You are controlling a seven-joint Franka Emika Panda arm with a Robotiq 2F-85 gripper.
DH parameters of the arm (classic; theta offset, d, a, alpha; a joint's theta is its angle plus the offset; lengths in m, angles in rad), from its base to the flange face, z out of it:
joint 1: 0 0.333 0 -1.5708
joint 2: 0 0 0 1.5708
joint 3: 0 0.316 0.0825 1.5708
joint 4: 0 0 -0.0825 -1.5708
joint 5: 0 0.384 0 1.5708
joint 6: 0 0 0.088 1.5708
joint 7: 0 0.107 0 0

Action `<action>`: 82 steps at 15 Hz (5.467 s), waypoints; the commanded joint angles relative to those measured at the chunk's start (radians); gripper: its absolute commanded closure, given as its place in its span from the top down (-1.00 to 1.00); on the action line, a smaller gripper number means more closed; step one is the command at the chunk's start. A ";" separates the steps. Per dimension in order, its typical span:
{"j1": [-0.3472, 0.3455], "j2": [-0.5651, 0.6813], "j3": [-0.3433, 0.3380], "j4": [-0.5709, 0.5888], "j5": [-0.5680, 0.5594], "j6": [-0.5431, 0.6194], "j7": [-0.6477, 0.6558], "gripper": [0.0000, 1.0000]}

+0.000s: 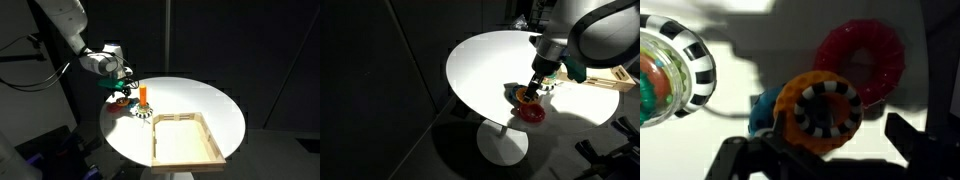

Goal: Put the striped ring through the pole

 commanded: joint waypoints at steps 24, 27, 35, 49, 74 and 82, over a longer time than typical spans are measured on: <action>0.005 -0.014 -0.018 0.046 -0.049 -0.031 0.043 -0.17; -0.001 -0.053 -0.028 0.039 -0.065 -0.051 0.056 -0.17; -0.017 -0.181 -0.077 0.038 -0.095 -0.183 0.076 -0.17; -0.052 -0.326 -0.134 0.026 -0.196 -0.220 0.169 -0.17; -0.102 -0.317 -0.174 -0.053 -0.218 -0.128 0.193 -0.17; -0.102 -0.310 -0.176 -0.032 -0.223 -0.124 0.206 -0.17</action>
